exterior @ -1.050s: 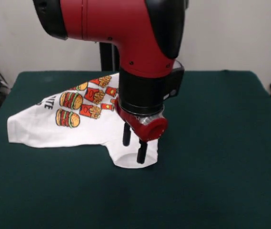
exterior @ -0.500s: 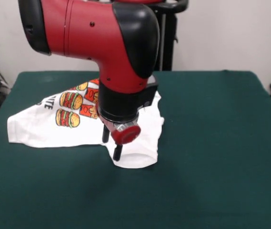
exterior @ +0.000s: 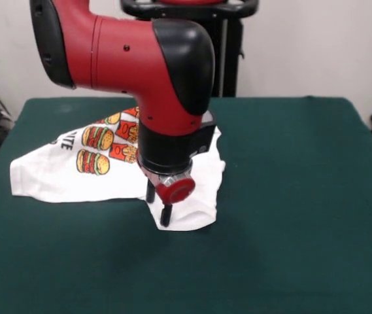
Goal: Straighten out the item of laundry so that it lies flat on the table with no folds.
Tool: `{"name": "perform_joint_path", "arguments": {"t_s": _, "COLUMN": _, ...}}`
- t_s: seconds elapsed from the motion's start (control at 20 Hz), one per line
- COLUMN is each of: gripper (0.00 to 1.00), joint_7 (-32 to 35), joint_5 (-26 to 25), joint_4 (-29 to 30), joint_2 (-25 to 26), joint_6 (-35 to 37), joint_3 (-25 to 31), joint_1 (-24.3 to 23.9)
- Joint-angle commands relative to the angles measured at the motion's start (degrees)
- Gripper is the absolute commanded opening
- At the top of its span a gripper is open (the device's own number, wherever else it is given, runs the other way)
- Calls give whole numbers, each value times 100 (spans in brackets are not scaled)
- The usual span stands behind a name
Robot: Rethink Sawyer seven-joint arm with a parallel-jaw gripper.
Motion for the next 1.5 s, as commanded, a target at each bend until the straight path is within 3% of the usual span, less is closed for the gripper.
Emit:
{"name": "perform_joint_path", "arguments": {"t_s": 0.05, "gripper": 100, "joint_7": -164, "joint_5": 463, "joint_4": 976, "joint_2": -73, "joint_6": -239, "joint_3": 752, "joint_1": -35}}
{"name": "perform_joint_path", "arguments": {"t_s": 0.4, "gripper": 100, "joint_7": -264, "joint_5": 588, "joint_4": 1196, "joint_2": -286, "joint_6": 59, "joint_3": 592, "joint_1": 8}}
{"name": "perform_joint_path", "arguments": {"t_s": 0.75, "gripper": 100, "joint_7": -536, "joint_5": 571, "joint_4": 1386, "joint_2": -303, "joint_6": -443, "joint_3": 911, "joint_1": -244}}
{"name": "perform_joint_path", "arguments": {"t_s": 0.8, "gripper": 0, "joint_7": -517, "joint_5": 547, "joint_4": 1401, "joint_2": -301, "joint_6": -559, "joint_3": 930, "joint_1": -254}}
{"name": "perform_joint_path", "arguments": {"t_s": 1.0, "gripper": 0, "joint_7": -92, "joint_5": 512, "joint_4": 1272, "joint_2": -211, "joint_6": -759, "joint_3": 766, "joint_1": -99}}
{"name": "perform_joint_path", "arguments": {"t_s": 1.5, "gripper": 0, "joint_7": 73, "joint_5": 464, "joint_4": 1023, "joint_2": -36, "joint_6": -1000, "joint_3": 590, "joint_1": 105}}
